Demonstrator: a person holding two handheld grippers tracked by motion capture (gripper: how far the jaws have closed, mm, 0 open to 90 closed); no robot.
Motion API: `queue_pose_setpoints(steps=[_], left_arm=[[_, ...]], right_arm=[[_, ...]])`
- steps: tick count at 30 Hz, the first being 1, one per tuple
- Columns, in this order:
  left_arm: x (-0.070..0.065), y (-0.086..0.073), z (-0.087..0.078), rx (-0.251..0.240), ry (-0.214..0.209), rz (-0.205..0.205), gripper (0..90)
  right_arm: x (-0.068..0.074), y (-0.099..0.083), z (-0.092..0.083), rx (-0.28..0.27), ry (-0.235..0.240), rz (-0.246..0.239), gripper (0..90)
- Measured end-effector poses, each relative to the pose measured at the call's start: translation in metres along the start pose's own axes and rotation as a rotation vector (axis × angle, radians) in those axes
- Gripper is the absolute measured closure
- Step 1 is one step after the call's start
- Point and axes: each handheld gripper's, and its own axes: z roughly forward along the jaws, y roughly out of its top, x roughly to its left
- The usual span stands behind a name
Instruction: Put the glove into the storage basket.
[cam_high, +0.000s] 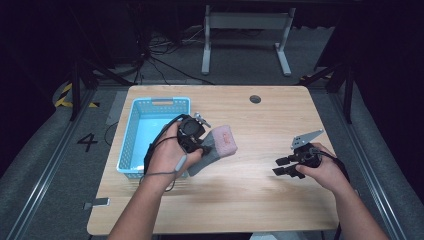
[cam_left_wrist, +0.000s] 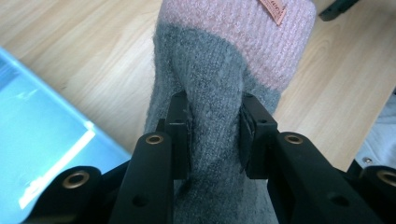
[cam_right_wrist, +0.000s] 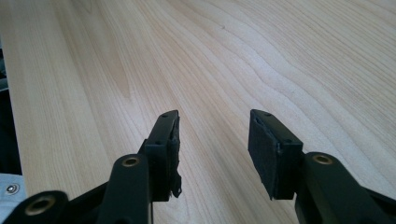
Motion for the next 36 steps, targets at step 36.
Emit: queue_pose_setpoints(steps=[36], left_arm=[[0.127,-0.056,-0.009,-0.028,0.174,-0.38,68.6]], right_arm=[[0.003,-0.005,0.0,-0.012,-0.002,0.018,51.5]])
